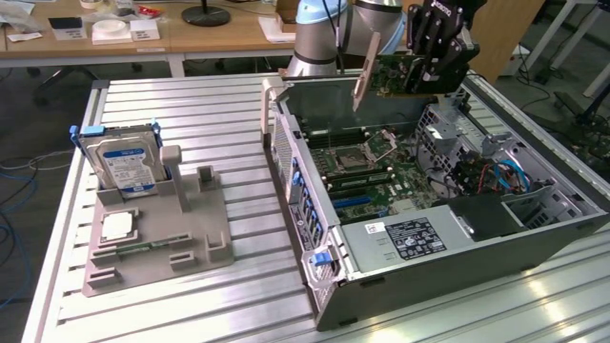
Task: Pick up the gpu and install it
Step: 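Insert the gpu into the slot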
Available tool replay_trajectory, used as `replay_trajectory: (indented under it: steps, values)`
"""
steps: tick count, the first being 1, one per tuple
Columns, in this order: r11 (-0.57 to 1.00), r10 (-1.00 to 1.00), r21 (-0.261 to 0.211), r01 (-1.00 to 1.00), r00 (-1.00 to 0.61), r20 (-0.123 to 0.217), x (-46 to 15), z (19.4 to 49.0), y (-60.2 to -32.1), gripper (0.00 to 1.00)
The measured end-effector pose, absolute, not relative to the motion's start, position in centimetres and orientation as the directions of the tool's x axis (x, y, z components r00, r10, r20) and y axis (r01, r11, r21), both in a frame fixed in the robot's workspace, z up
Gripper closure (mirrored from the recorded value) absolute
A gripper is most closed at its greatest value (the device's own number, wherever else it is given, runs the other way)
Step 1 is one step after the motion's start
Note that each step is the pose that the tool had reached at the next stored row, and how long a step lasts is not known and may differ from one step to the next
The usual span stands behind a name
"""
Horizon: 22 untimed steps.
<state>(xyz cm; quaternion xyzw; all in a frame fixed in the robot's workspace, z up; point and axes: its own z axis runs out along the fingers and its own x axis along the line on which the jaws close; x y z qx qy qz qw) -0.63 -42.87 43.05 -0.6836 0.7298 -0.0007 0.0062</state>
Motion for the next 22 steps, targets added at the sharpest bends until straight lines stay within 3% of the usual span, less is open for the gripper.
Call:
replay_trajectory:
  steps: [22]
  values:
    - [0.051, -0.999, -0.016, -0.999, -0.051, -0.010, -0.62, 42.57, -42.87, 0.72]
